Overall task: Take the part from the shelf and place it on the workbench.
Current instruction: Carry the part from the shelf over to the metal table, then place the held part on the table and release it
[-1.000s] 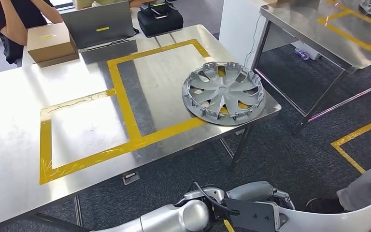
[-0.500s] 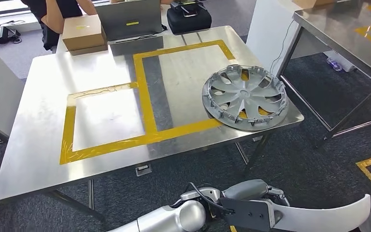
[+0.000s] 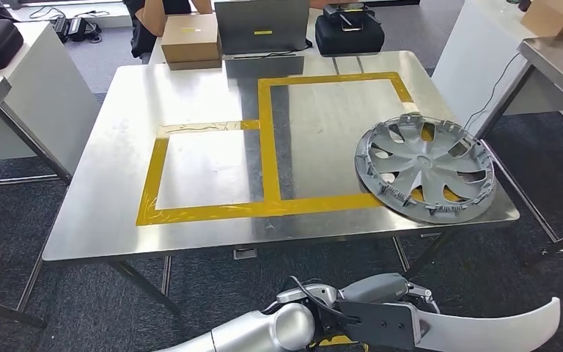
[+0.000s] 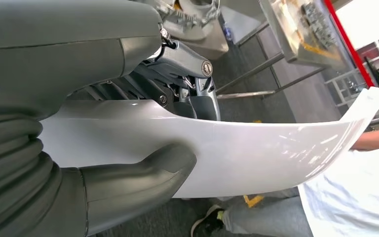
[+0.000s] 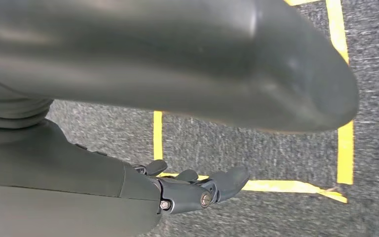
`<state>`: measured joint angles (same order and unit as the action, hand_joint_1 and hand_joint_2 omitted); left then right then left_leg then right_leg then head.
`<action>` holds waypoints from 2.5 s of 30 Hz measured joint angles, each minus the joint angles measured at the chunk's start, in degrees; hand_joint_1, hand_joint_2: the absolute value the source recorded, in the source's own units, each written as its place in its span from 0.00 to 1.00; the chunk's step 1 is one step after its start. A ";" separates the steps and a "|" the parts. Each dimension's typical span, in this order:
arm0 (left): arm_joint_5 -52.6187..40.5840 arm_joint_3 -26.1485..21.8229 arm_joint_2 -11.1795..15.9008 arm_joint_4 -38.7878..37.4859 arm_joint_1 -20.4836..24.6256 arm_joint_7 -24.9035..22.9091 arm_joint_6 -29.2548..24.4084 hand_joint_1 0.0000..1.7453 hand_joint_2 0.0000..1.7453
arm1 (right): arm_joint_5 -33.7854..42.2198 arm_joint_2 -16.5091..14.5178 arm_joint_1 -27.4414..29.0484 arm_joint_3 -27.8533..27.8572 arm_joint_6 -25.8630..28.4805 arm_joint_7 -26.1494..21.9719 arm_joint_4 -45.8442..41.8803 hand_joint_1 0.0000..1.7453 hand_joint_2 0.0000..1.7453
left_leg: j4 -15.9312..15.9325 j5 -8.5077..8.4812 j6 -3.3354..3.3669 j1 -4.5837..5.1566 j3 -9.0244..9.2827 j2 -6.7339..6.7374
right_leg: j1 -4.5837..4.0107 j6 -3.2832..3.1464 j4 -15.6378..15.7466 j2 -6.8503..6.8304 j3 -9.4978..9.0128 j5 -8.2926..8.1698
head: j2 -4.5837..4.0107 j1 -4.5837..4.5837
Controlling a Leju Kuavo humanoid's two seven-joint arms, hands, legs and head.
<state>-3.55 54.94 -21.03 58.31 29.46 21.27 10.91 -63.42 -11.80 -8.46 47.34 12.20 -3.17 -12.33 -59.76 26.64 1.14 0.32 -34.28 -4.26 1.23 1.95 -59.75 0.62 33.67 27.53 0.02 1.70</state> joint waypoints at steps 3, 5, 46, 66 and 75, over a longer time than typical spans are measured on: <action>3.28 0.15 0.00 -1.03 1.09 -0.68 0.16 1.00 1.00 | 0.15 -0.36 0.00 0.00 -0.03 0.10 0.00 0.00 0.00 | 0.12 0.07 0.87 0.21 -0.06 0.15 | -0.07 -0.60 0.35 0.20 0.05 -0.08 | 0.00 0.09; 6.45 0.36 -0.01 -2.00 2.38 -1.20 0.38 1.00 1.00 | 0.15 -0.59 0.03 -0.01 -0.03 0.13 0.00 0.00 0.00 | 0.41 -0.11 0.97 0.20 0.12 0.27 | -0.20 -0.90 0.35 0.27 0.05 -0.13 | 0.00 0.11; 23.67 5.07 -0.02 -17.18 21.89 -6.38 -11.32 1.00 1.00 | -5.64 -2.55 -2.65 -5.58 -3.16 3.38 0.00 0.00 0.00 | 0.78 -0.64 -1.00 0.09 0.04 0.29 | -0.25 -1.12 0.32 0.29 0.27 -0.41 | 0.00 0.11; 25.60 11.56 0.11 -25.88 30.24 -10.16 -15.64 1.00 1.00 | -5.65 -2.91 -2.81 -6.01 -3.63 3.11 0.00 0.00 0.00 | 0.75 -0.63 -0.99 0.09 -0.01 0.29 | -0.25 -1.11 0.34 0.29 0.28 -0.42 | 0.00 0.11; 19.27 15.13 0.17 -29.10 32.83 -12.93 -18.21 1.00 1.00 | -5.65 -3.04 -2.74 -6.08 -3.88 2.53 0.00 0.00 0.00 | 0.75 -0.63 -0.98 0.10 -0.03 0.29 | -0.24 -1.10 0.35 0.29 0.29 -0.42 | 0.00 0.11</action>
<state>15.72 70.07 -20.85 29.21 62.29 8.33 -7.29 -69.07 -14.84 -11.20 41.25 8.32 -0.64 -12.33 -59.01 26.01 0.15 0.41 -34.31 -3.97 0.99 0.85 -59.41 0.92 33.96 27.11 0.02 1.81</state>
